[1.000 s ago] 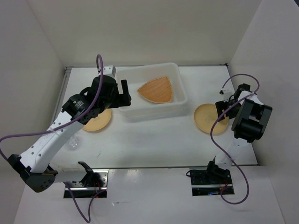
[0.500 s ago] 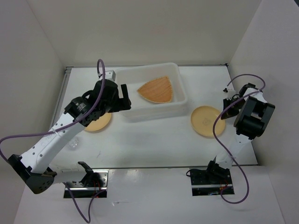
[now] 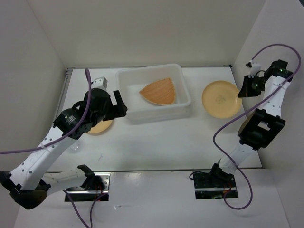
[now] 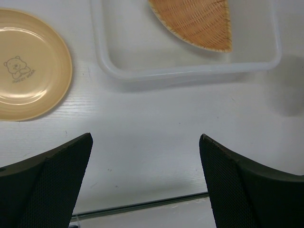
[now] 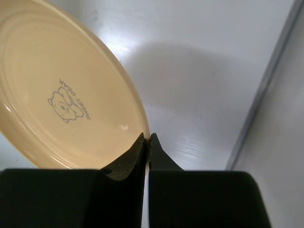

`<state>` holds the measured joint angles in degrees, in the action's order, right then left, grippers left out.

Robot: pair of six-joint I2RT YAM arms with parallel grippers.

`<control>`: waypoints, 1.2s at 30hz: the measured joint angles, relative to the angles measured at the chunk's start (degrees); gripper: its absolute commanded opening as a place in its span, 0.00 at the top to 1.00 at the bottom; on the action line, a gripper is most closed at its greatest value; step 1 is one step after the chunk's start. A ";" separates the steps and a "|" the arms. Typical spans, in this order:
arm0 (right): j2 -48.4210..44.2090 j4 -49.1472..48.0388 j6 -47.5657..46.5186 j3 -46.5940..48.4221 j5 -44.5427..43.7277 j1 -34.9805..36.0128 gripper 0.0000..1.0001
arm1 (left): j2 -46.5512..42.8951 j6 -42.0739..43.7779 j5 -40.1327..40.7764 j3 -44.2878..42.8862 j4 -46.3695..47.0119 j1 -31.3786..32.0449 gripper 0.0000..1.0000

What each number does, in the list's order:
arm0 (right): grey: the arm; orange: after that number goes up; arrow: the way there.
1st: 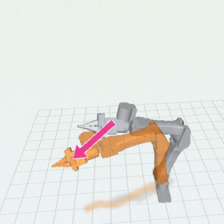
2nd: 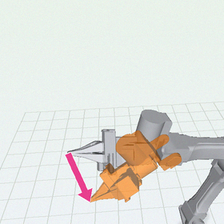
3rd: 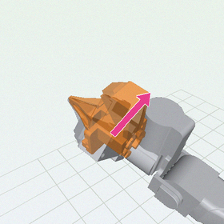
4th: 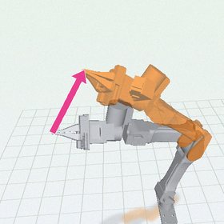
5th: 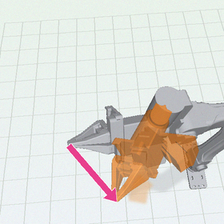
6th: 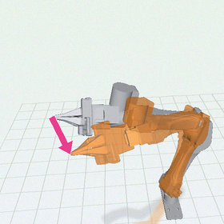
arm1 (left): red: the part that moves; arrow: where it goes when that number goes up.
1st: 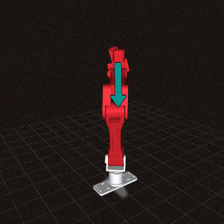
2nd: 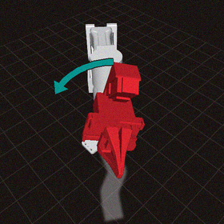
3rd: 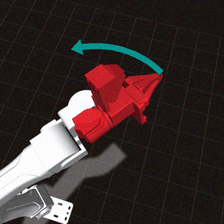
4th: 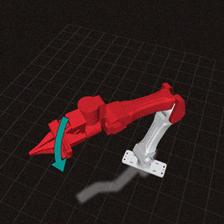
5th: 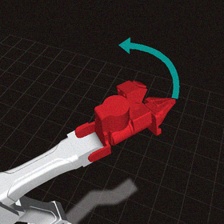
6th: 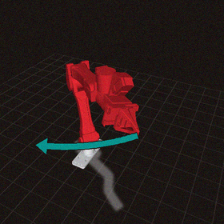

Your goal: Place the mixed dishes into the plastic bin

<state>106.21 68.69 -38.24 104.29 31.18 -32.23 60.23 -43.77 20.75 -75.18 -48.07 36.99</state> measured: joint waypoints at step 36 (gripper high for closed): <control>48.04 5.51 12.72 69.46 -11.56 46.34 0.90 | -14.47 -17.00 5.03 0.79 -18.34 -0.72 0.01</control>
<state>154.26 74.19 -25.52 173.75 19.62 14.11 45.76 -60.77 25.78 -74.39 -66.41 36.27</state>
